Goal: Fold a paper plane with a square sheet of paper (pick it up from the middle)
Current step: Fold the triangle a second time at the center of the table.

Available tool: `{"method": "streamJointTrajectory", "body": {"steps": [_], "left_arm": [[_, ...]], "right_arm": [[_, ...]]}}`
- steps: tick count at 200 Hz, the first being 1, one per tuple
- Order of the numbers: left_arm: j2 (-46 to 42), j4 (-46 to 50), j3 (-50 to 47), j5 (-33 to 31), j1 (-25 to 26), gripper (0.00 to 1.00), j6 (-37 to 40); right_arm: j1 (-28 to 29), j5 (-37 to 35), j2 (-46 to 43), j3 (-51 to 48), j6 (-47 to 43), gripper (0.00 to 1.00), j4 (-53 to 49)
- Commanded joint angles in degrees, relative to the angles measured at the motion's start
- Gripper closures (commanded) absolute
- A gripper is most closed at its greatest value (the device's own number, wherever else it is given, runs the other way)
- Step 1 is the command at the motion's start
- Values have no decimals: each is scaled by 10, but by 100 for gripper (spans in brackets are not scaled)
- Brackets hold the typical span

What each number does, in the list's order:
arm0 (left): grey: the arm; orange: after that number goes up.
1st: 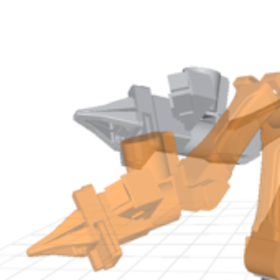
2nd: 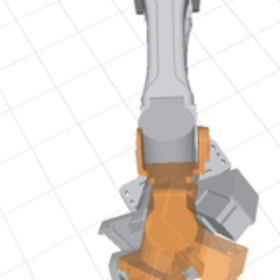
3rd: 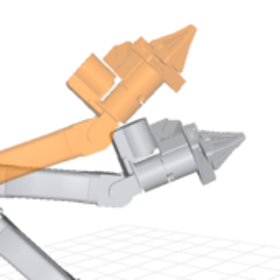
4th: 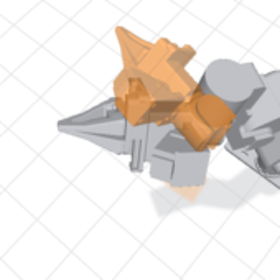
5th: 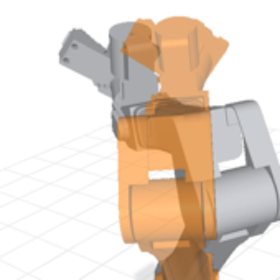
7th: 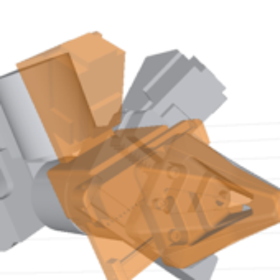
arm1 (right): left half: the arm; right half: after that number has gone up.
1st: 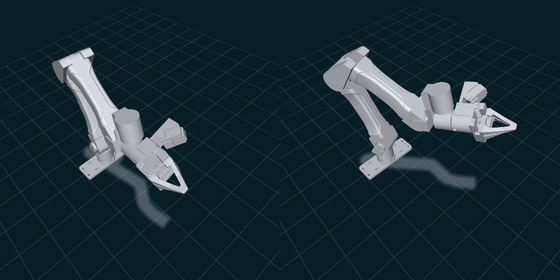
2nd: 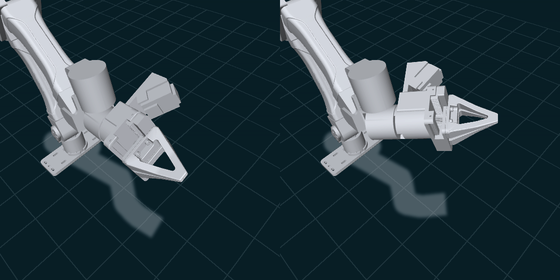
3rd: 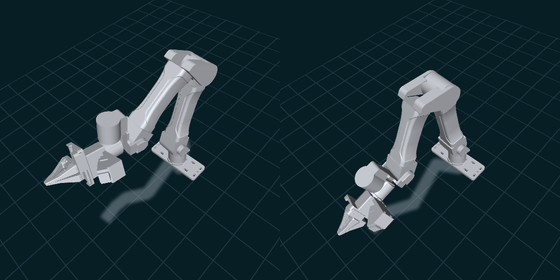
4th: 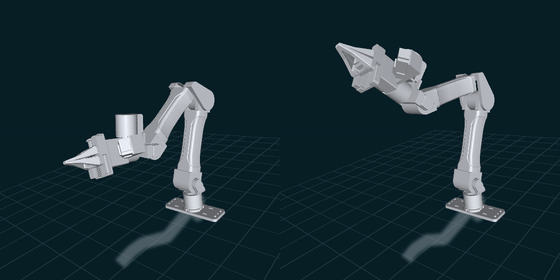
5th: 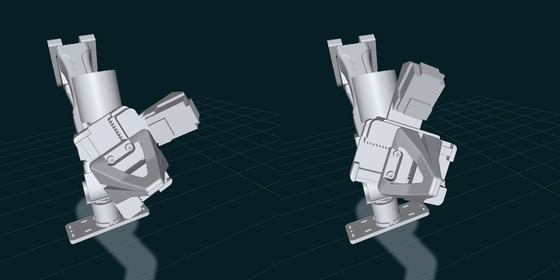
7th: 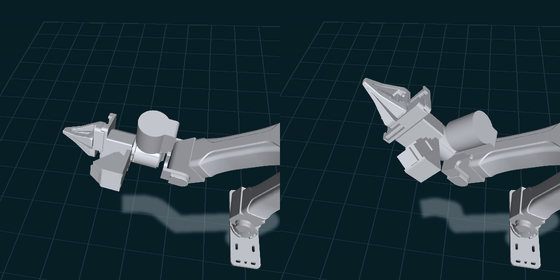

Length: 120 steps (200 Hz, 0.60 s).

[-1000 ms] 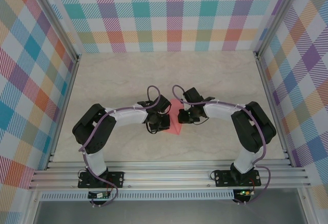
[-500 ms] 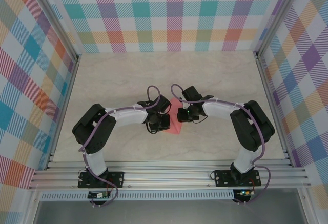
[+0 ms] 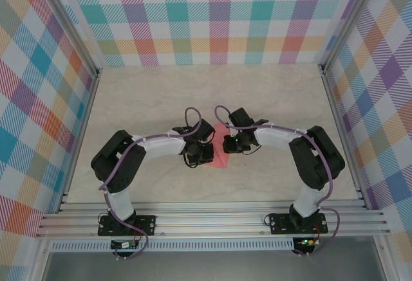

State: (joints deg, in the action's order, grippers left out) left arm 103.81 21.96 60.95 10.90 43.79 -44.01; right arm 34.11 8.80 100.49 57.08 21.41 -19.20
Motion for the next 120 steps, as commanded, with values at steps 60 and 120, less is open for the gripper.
{"method": "streamJointTrajectory", "body": {"steps": [60, 120], "left_arm": [[9, 31, -3, -3, 1, 96, 9], [8, 30, -4, -3, 1, 96, 9]], "right_arm": [[-3, 1, 15, -6, 4, 86, -3], [-3, 0, 22, -11, 7, 86, 5]]}}
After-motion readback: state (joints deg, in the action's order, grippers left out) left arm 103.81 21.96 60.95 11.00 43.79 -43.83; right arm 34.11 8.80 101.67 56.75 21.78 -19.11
